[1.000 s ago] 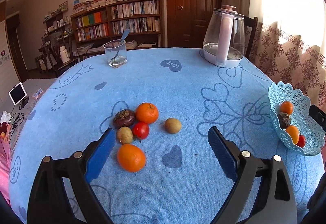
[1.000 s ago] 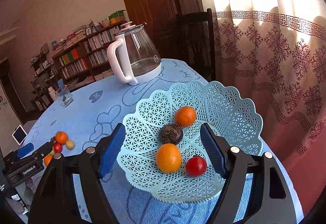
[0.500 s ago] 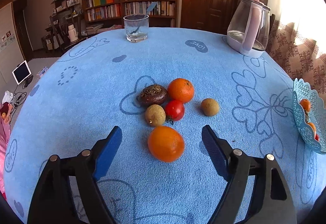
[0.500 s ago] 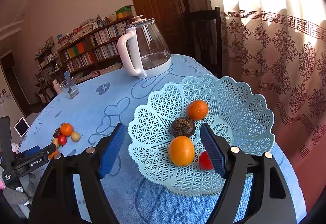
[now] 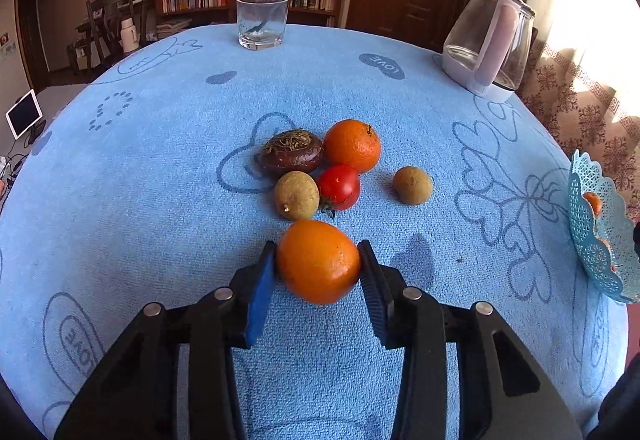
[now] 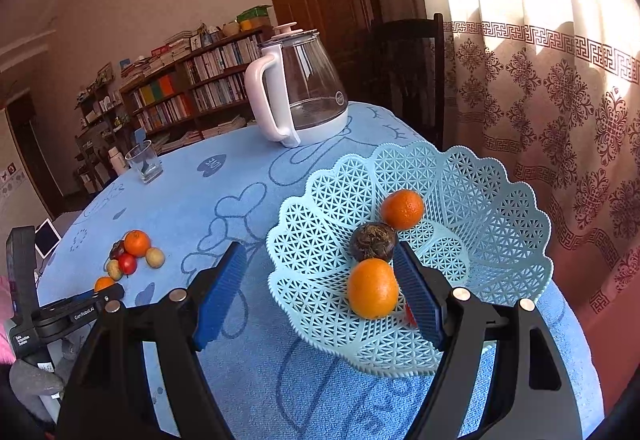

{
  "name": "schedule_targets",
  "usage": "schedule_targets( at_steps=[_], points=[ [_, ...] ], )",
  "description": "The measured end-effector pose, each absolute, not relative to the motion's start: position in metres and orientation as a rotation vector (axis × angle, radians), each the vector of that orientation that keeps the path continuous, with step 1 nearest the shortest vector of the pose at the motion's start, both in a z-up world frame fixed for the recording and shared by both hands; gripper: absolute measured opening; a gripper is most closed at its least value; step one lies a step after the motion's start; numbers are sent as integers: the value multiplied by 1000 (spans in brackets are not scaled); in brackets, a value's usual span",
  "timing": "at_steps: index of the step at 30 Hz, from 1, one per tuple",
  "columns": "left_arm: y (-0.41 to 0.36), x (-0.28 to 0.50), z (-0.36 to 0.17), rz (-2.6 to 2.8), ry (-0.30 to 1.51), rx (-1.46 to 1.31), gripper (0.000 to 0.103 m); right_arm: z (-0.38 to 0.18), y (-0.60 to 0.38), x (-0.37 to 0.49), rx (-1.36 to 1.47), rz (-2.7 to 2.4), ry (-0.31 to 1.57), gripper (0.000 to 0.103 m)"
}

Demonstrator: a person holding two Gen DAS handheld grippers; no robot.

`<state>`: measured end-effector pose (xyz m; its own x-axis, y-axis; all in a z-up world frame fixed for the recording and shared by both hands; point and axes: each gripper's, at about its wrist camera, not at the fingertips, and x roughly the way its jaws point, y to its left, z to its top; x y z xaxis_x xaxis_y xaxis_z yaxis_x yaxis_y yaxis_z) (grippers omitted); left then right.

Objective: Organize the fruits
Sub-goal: 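Grasp the large orange on the cloth with the left tool, then grasp the small orange with the right tool while the left tool holds the large orange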

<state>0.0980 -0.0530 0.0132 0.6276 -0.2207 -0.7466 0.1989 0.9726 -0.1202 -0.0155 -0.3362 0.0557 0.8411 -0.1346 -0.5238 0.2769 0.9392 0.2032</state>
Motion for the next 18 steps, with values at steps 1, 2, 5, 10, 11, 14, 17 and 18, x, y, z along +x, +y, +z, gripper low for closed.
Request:
schedule_targets(
  at_steps=[1,2,5,10,11,14,17,18],
  points=[
    [-52,97,14,-241,856,-29,41,56,-335,-16,277,-218,528,77],
    [-51,95,16,-242,851,-30,41,56,-335,-16,276,-215,528,77],
    [-46,90,20,-239,833,-30,41,55,-331,-16,271,-203,531,77],
    [-32,79,26,-230,803,-24,41,53,-317,-17,257,-170,543,77],
    [-29,78,26,-224,800,-20,41,53,-313,-16,255,-156,546,77],
    [-18,75,27,-203,792,-3,41,54,-299,-13,269,-86,567,77],
    [-9,73,29,-181,778,23,41,54,-281,-1,288,-3,602,77],
    [-5,73,29,-175,773,27,41,54,-274,6,289,27,618,77]
  ],
)
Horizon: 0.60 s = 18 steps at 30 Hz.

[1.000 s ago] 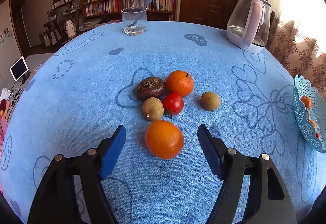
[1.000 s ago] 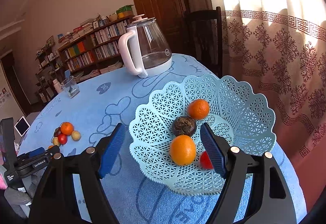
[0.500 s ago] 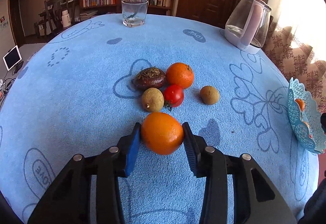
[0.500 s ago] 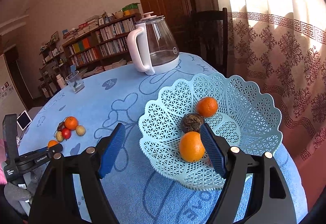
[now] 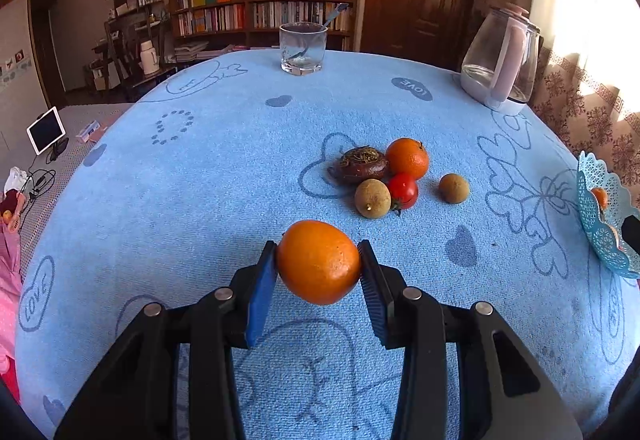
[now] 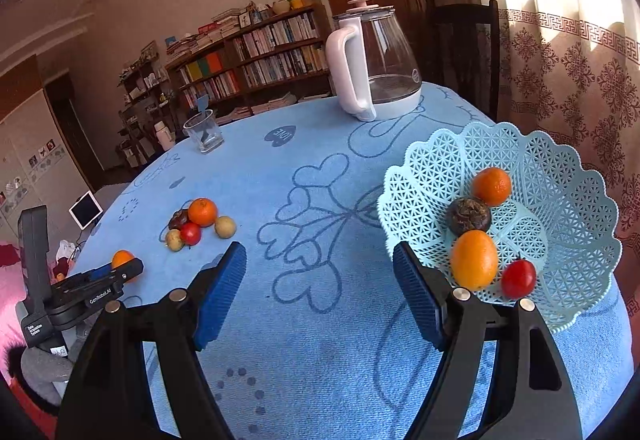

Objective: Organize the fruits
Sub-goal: 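Grasp the small orange with the right tool while the left tool holds the large orange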

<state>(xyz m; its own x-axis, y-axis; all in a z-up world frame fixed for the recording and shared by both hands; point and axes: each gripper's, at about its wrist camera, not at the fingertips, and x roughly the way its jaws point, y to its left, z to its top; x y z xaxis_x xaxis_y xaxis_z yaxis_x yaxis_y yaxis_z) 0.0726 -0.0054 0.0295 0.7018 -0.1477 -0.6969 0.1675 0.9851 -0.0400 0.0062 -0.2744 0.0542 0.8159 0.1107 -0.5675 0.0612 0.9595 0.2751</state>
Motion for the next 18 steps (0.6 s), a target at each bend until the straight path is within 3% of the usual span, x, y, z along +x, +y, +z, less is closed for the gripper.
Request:
schedule_targets(
  at_steps=[18],
  points=[
    [18,73,22,-131,773,-16,41,16,-177,174,252,155,877,77]
  ],
)
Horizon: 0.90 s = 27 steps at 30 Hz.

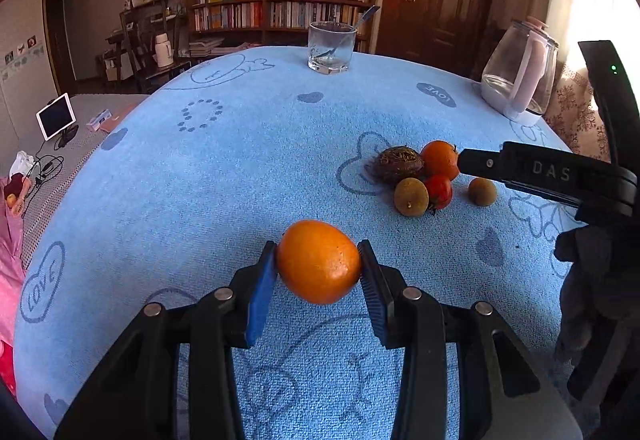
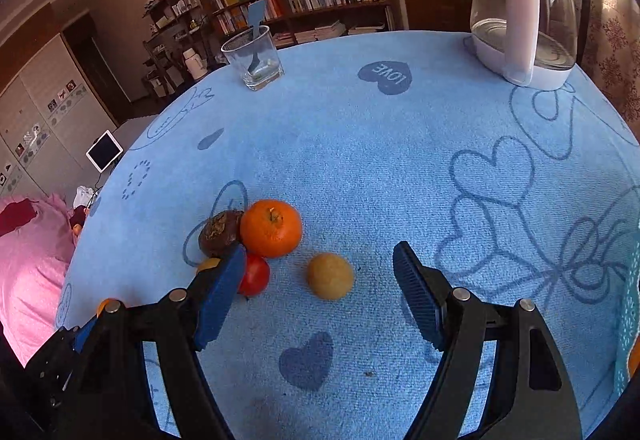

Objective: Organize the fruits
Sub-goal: 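Grasp the small orange with the right tool while the left tool holds the large orange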

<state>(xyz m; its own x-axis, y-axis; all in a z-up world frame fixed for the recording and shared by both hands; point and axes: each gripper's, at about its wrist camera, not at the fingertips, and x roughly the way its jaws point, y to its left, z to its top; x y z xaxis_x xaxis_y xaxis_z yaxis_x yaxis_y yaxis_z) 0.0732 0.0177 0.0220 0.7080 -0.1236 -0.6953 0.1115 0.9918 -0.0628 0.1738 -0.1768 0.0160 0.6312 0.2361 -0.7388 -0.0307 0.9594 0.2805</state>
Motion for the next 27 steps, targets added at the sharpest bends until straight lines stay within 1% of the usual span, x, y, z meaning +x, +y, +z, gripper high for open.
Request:
schedule_targets(
  at_steps=[4,6,7,16,18,24,25,27],
  points=[
    [21,77,18,-122,795,-36,41,9,-171,190,267,180,900,77],
    [22,77,18,-122,798,-41,41,9,-171,191,257,179,901,81],
    [22,77,17,-122,798,-40,41,10,-172,191,252,177,897,81],
    [22,77,17,-117,796,-37,41,24,-208,165,271,-85,764,81],
    [21,77,17,-118,794,-34,41,26,-211,164,299,-63,745,81],
    [21,77,16,-118,797,-34,41,17,-188,178,280,100,824,81],
    [21,77,16,-118,797,-33,41,13,-186,181,273,100,834,80],
    [21,77,17,-118,796,-34,41,5,-184,188,257,98,863,65]
  ],
)
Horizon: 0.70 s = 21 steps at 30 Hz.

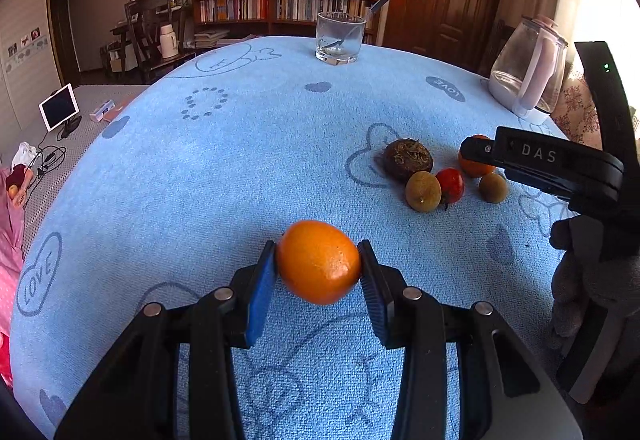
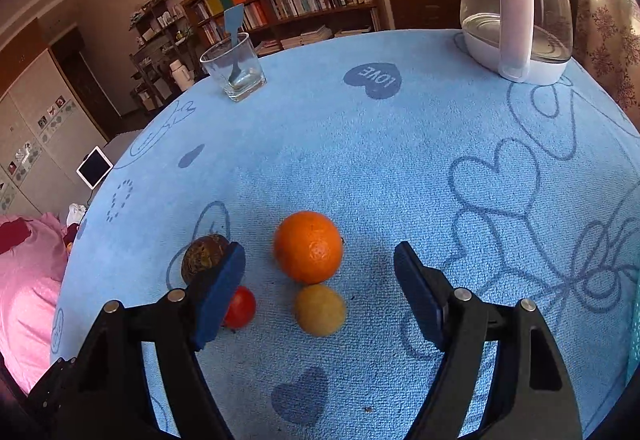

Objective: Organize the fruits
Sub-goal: 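Grasp the small orange with the right tool while the left tool holds the large orange, then drop the small orange into the basket with the right tool while the left tool holds the large orange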

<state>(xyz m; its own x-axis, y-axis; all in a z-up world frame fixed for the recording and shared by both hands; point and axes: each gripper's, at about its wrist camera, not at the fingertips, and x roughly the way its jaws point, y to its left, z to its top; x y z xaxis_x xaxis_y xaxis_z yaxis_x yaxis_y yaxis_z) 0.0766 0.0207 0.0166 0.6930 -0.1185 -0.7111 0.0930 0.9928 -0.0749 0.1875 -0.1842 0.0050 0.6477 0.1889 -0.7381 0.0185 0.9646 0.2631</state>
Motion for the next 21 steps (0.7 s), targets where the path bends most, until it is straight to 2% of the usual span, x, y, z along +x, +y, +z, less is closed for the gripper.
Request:
schedule_targets(
  at_steps=[4,8,21],
  points=[
    [20,77,16,-119,798,-33,41,4,-184,193,243,100,864,58],
    [20,76,16,-121,795,-30,41,7,-180,194,244,135,873,39],
    [15,72,18,-131,780,-14,41,52,-205,140,297,128,735,38]
  ],
)
